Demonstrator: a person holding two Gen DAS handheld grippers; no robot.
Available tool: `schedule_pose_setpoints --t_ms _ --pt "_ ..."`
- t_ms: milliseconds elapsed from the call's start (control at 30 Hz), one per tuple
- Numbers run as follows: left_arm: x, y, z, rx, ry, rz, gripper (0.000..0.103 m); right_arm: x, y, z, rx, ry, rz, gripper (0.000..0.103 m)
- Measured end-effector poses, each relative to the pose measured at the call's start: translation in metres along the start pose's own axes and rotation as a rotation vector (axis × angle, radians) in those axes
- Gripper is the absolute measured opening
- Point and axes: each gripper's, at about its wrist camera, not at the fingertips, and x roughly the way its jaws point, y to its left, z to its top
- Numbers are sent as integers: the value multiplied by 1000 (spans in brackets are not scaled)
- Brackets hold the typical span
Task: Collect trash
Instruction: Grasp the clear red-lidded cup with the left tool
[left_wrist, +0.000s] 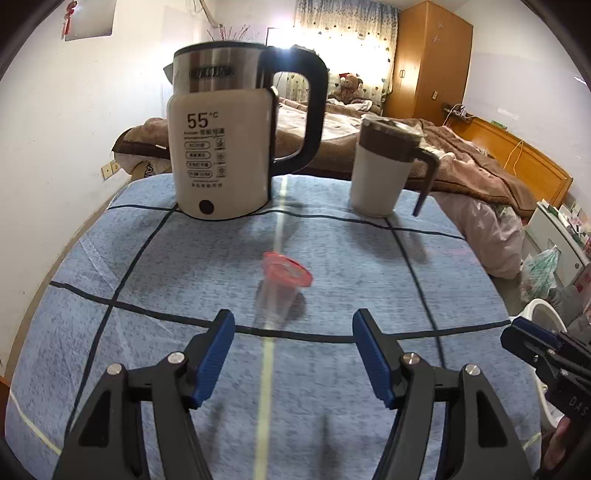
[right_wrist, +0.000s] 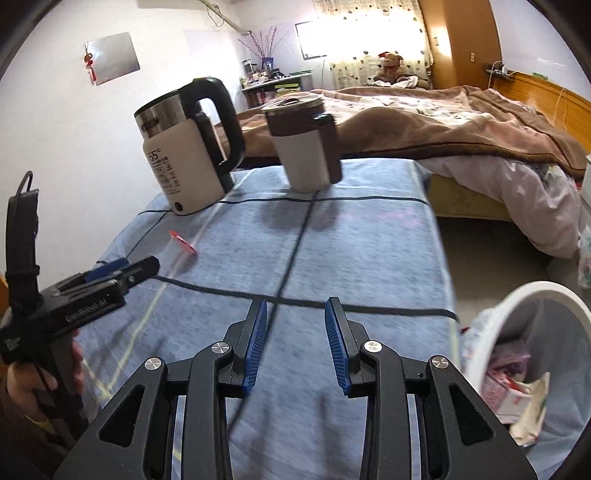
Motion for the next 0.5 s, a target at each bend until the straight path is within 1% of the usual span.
schedule_pose_setpoints --t_ms 133,200,233,367,500 --pt "12 8 4 4 20 -21 69 12 14 6 -16 3 -4 34" --pt "18 10 7 3 28 -10 69 17 19 8 -17 8 0 34" --pt "20 11 7 11 20 -15 69 19 20 9 -16 10 -1 34" --pt "32 12 10 28 41 -17 69 25 26 11 -20 13 -6 34" --pt "41 12 12 25 53 -45 69 30 29 12 -13 15 -3 34"
